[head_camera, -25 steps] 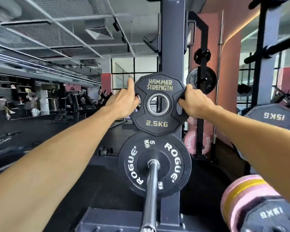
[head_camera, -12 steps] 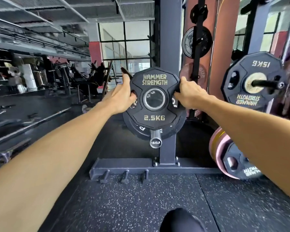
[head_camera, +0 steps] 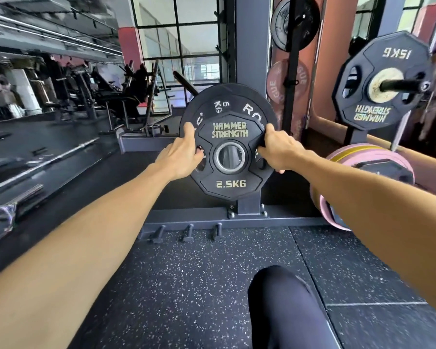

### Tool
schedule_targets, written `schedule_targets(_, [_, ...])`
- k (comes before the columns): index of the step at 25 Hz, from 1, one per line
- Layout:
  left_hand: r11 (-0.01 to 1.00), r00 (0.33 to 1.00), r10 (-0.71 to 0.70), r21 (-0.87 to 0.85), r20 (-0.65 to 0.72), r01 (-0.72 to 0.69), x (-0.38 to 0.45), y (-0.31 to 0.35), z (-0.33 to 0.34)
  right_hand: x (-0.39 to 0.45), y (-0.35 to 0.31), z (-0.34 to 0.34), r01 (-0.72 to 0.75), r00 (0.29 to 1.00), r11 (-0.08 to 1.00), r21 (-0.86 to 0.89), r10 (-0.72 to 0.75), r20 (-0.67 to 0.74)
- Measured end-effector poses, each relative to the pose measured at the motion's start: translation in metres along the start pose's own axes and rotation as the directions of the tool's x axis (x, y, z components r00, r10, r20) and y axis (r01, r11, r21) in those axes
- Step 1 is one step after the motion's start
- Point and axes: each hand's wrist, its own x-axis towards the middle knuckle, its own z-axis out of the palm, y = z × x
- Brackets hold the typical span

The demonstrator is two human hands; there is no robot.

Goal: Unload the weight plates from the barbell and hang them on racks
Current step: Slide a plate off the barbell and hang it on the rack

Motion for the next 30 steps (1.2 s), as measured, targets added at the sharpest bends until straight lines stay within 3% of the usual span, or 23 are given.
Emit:
schedule_targets(10, [0.999, 0.994, 0.023, -0.029, 0.107, -0.02, -0.003, -0.012, 0.048, -0.003, 0.021, 0.044, -0.032, 0.998, 0.999, 0.017, 0.031, 0.059])
schedule_targets(23, [0.999, 0.991, 0.019, -0.035, 0.131, -0.015, 0.015, -0.022, 0.075, 0.013, 0.031, 0.066, -0.036, 0.997, 0.999, 0.038, 0.034, 0.075])
schedule_targets(30, [1.0, 1.0, 0.015, -0.019, 0.008, -0.015, 0.015, -0.026, 0.091, 0.011, 0.035, 0.076, -0.005, 1.0, 0.998, 0.065, 0.006, -0.011])
